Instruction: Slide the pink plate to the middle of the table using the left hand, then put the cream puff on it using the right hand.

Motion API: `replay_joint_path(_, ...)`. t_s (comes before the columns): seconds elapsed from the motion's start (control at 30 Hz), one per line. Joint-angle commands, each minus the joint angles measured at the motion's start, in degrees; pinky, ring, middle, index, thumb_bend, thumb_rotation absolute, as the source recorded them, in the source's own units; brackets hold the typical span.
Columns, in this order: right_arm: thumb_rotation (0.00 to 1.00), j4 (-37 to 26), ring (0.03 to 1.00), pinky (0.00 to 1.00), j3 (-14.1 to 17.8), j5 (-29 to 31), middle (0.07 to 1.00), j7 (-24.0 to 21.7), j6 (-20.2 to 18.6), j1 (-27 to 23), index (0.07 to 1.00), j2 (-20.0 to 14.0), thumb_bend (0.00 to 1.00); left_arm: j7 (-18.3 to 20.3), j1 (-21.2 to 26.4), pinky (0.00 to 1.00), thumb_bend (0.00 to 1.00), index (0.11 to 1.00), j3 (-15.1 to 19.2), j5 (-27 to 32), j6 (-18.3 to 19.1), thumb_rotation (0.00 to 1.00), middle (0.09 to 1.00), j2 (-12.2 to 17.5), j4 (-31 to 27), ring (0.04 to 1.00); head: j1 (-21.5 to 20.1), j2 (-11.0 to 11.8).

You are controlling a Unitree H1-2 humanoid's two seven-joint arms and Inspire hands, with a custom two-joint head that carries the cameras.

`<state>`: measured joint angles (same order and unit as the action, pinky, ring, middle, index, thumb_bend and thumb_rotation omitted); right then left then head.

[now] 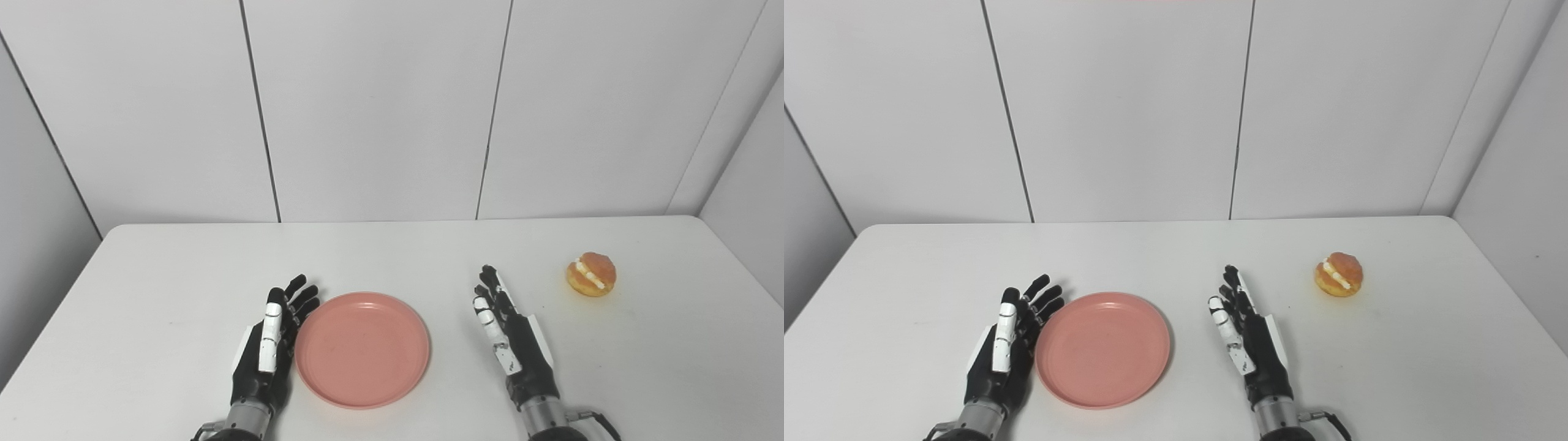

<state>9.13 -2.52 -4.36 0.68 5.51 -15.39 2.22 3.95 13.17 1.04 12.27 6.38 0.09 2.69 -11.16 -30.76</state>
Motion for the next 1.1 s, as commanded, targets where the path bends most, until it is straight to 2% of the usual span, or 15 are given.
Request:
replay_joint_path(0.0,0.86,-0.2,0.951,0.94,-0.2,-0.1,0.974,0.5,-0.5,0.6,0.971,0.7,0.60,0.5,-0.7,0.87,0.70,0.845,-0.3,-0.5,-1.5,0.91,0.862,-0.4,-1.3,0.870,0.0,-0.1)
replay_joint_path(0.1,0.86,-0.2,0.950,0.94,-0.3,0.0,0.975,0.5,-0.2,0.5,0.972,0.9,0.59,1.1,-1.2,0.87,0.69,0.844,-1.2,-1.0,-1.3,0.92,0.862,-0.2,-2.1,0.871,0.0,-0.4)
replay_joint_path(0.17,0.87,-0.3,0.950,0.94,-0.5,-0.3,0.978,0.6,-0.2,0.4,0.978,0.8,0.58,2.4,-1.5,0.92,0.66,0.881,-2.2,-0.5,0.0,0.98,0.892,0.2,-3.2,0.902,0.0,-0.8)
replay_joint_path(0.3,0.87,-0.5,0.945,0.94,-0.5,-0.5,0.976,0.6,-0.2,0.4,0.976,0.8,0.57,3.2,-1.9,0.96,0.64,0.910,-2.8,0.1,1.0,1.00,0.916,0.3,-4.4,0.923,0.1,-0.9)
replay_joint_path(0.5,0.88,-0.7,0.934,0.92,-0.6,-1.3,0.967,0.9,-0.2,0.4,0.966,0.6,0.59,4.6,-2.4,0.97,0.69,0.918,-4.2,-0.4,1.5,1.00,0.919,0.8,-4.4,0.925,0.1,-0.9)
replay_joint_path(0.7,0.88,-1.8,0.933,0.91,-0.6,-1.4,0.964,0.8,-1.4,0.5,0.960,0.8,0.58,6.0,-2.5,0.97,0.71,0.929,-5.1,-0.3,0.5,1.00,0.923,1.4,-3.9,0.922,0.0,-1.9)
replay_joint_path(0.87,0.88,-2.1,0.933,0.92,-0.6,-1.4,0.964,0.8,-1.7,0.5,0.958,0.7,0.57,5.8,-2.2,0.97,0.70,0.926,-4.5,-0.4,0.1,1.00,0.927,1.5,-3.8,0.928,0.3,-2.2)
replay_joint_path(1.0,0.87,-2.1,0.940,0.92,-0.6,-1.4,0.969,0.9,-1.6,0.4,0.961,0.6,0.57,2.4,-1.4,0.96,0.65,0.926,-2.2,-1.2,0.2,1.00,0.932,0.2,-3.7,0.940,0.5,-2.5)
replay_joint_path(1.07,0.87,-2.2,0.942,0.92,-0.6,-1.7,0.968,1.0,-1.8,0.4,0.961,0.5,0.58,1.4,-0.9,0.97,0.62,0.936,-1.1,-1.2,-1.2,0.99,0.943,-0.2,-2.5,0.953,0.6,-2.7)
